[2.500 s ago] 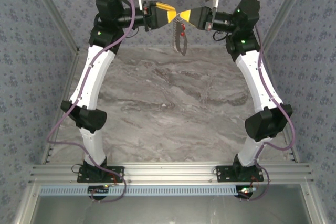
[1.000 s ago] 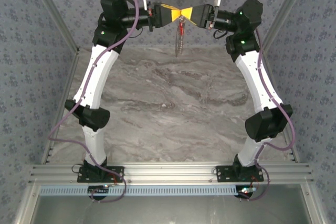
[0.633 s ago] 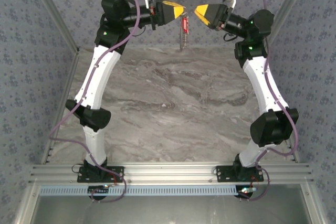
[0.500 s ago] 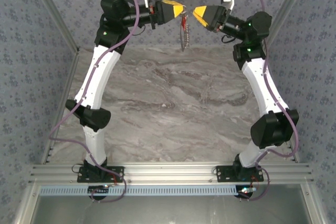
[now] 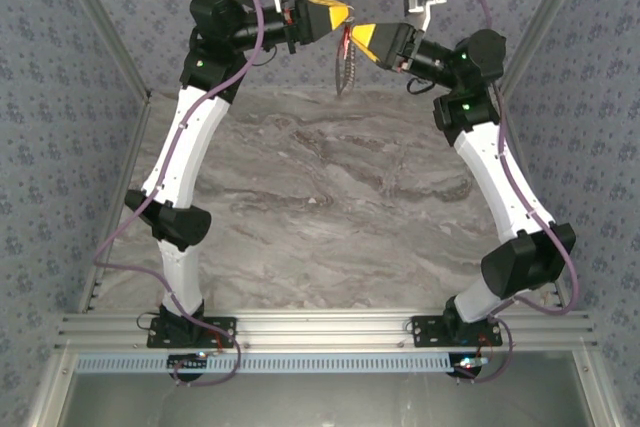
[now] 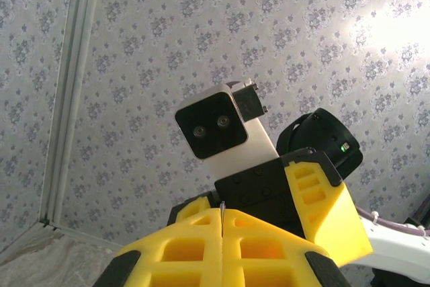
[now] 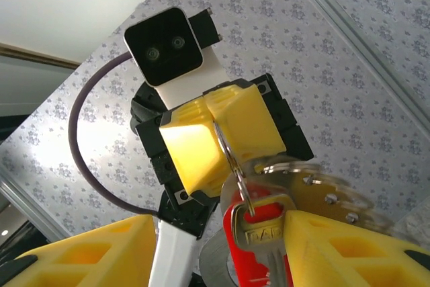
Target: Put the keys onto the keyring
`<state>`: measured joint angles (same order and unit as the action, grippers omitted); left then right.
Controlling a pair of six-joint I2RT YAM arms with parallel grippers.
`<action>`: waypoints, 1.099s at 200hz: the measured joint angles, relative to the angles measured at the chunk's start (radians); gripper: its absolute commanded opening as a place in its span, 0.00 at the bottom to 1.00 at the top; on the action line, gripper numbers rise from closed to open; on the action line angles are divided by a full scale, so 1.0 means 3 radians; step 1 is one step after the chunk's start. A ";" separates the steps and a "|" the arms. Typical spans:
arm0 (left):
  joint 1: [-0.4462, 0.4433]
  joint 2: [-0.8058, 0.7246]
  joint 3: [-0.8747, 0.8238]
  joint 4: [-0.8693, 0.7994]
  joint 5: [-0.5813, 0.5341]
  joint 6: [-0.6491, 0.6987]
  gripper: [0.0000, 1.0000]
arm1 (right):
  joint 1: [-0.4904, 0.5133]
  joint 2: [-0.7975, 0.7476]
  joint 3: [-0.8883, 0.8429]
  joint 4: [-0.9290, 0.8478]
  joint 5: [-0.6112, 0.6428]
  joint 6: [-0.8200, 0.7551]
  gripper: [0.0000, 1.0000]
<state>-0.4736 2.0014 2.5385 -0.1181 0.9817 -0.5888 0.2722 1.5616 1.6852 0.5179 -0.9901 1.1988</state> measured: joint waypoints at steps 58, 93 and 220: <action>0.0000 -0.0001 0.0001 0.0000 -0.0033 0.0001 0.00 | 0.0056 -0.0076 -0.0075 -0.0482 0.0156 -0.0399 0.53; 0.0000 -0.0001 0.0001 -0.0001 -0.0033 0.0001 0.00 | 0.0090 -0.0130 -0.0076 -0.0748 0.0287 -0.0628 0.50; 0.0000 -0.0008 0.0001 -0.0066 -0.0107 0.0014 0.00 | 0.0181 -0.0145 0.0033 -0.1144 0.0374 -0.0985 0.00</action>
<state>-0.4736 1.9991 2.5389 -0.1379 0.9497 -0.5846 0.3264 1.5181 1.6951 0.1745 -0.8780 0.9031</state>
